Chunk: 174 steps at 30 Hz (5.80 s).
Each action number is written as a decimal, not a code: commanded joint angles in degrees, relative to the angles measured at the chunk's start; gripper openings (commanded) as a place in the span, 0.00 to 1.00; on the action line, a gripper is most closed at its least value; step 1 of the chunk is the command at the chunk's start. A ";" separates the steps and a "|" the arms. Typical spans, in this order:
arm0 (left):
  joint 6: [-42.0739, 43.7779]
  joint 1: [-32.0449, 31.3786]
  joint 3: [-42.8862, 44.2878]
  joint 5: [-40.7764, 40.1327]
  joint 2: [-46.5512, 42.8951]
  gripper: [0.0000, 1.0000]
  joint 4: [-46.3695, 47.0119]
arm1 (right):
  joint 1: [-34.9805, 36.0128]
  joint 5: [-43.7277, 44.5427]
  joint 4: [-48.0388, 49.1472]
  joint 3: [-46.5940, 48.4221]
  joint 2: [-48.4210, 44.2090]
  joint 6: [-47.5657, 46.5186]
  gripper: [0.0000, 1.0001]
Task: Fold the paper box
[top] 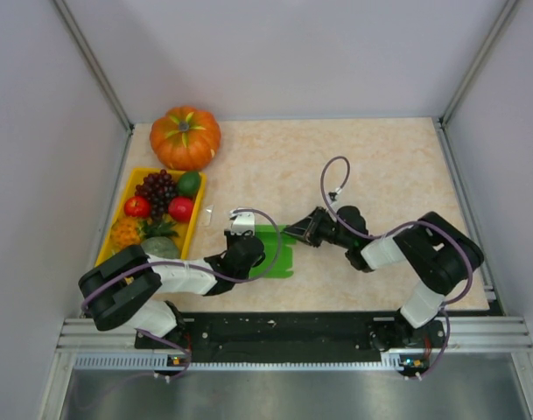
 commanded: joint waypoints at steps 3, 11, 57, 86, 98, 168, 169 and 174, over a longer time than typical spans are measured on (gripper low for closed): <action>-2.34 -0.26 0.56 0.61 -0.85 0.00 -1.59 | -0.22 1.38 -24.06 3.56 -12.82 -15.43 0.40; -5.67 -0.26 0.47 0.70 -1.20 0.00 -3.69 | 0.30 10.98 -49.38 1.12 -27.74 -33.22 0.42; -6.55 -2.19 3.72 1.49 -1.47 0.00 -8.01 | 13.40 25.39 -25.90 10.34 -4.18 -23.99 0.00; -4.80 -3.25 1.35 -0.01 -2.87 0.00 -7.31 | 9.89 22.48 -74.59 16.14 -28.25 -56.41 0.51; -3.04 -3.25 1.00 0.52 -2.69 0.00 -6.25 | 7.95 18.98 -72.14 31.96 -13.77 -84.98 0.43; -6.03 -3.60 1.26 2.10 -4.37 0.00 -8.01 | 14.89 24.58 -41.37 17.46 -11.74 -69.53 0.00; -5.94 -3.60 1.35 2.19 -4.37 0.00 -8.09 | 15.16 24.86 -41.20 17.46 -11.91 -69.00 0.00; -5.85 -3.69 1.61 2.63 -4.45 0.00 -8.01 | 17.35 31.52 -38.64 16.85 -11.04 -66.10 0.00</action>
